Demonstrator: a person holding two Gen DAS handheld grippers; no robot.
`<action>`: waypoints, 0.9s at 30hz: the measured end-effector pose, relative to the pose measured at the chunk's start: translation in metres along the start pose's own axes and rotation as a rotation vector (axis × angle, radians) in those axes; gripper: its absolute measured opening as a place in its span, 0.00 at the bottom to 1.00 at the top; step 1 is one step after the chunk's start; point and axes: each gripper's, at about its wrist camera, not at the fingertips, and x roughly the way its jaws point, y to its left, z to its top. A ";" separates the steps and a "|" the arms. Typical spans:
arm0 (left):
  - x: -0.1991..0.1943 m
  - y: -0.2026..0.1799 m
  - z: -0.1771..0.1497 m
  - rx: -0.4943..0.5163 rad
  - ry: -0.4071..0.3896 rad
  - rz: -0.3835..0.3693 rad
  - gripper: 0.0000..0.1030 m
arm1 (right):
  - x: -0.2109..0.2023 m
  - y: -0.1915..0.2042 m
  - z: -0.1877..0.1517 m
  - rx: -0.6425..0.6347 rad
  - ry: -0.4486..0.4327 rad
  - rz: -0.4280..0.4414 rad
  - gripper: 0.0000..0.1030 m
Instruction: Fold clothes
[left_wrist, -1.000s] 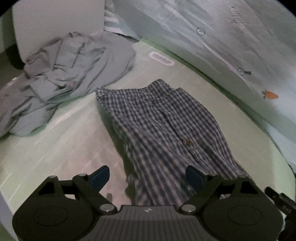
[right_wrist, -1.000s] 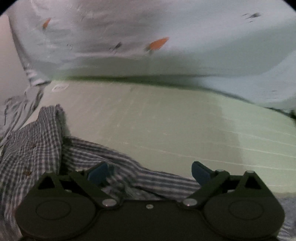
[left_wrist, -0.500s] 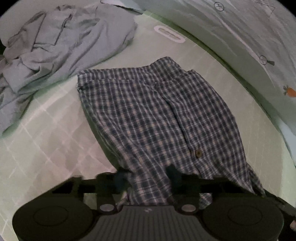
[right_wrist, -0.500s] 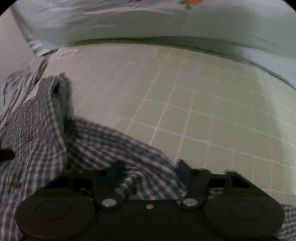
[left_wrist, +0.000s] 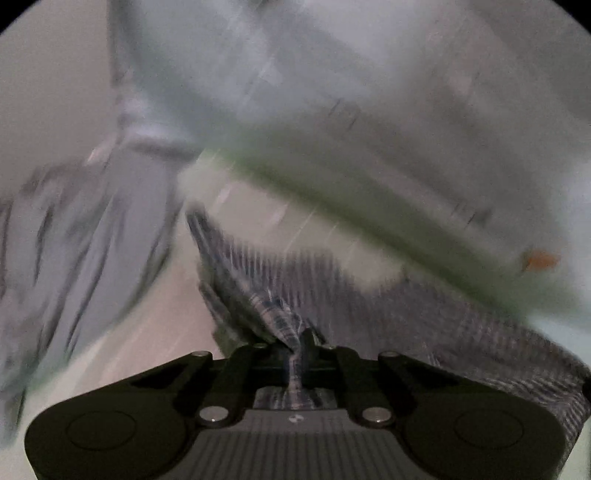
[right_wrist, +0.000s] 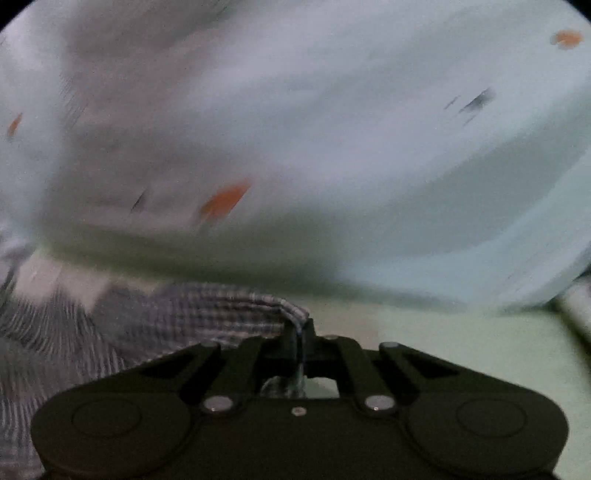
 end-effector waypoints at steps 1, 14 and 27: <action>-0.003 -0.008 0.011 0.013 -0.033 -0.017 0.06 | -0.008 -0.012 0.012 0.020 -0.047 -0.026 0.02; -0.075 -0.074 -0.014 0.256 -0.161 -0.201 0.07 | -0.143 -0.102 -0.013 0.156 -0.196 -0.238 0.02; -0.048 -0.025 -0.156 0.129 0.336 -0.044 0.31 | -0.151 -0.101 -0.155 0.199 0.284 -0.204 0.38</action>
